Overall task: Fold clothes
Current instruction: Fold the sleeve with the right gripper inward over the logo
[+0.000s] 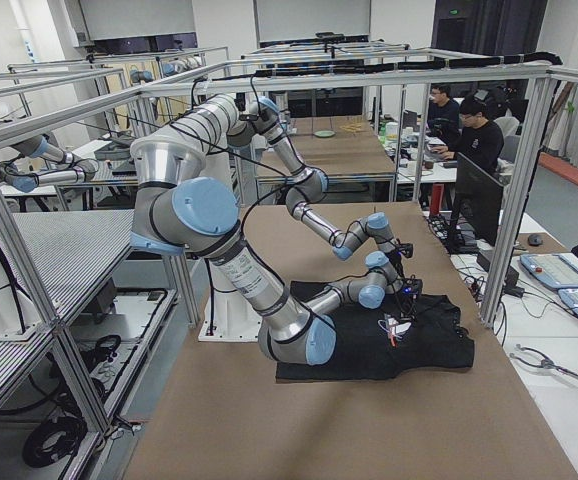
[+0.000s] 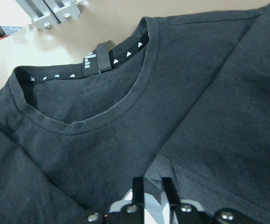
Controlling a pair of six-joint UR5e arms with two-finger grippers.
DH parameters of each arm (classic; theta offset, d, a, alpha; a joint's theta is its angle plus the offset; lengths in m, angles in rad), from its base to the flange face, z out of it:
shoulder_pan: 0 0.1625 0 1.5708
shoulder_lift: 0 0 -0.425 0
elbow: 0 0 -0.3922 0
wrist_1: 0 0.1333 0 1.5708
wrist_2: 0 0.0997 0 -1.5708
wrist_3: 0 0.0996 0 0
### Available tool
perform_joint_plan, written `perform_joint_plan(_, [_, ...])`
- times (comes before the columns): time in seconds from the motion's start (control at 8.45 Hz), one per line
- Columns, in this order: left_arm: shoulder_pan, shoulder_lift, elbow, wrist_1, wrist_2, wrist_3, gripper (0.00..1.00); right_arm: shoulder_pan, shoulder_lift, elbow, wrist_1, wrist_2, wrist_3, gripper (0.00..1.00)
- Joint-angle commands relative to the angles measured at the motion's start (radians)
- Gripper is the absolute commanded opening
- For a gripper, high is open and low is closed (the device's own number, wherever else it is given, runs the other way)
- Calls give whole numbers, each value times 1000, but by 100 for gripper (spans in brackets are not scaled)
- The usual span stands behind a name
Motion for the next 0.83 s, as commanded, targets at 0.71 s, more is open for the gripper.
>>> perform_joint_plan(0.71, [15, 124, -205, 3, -54, -290, 100, -39, -489, 760, -264, 189, -171, 94])
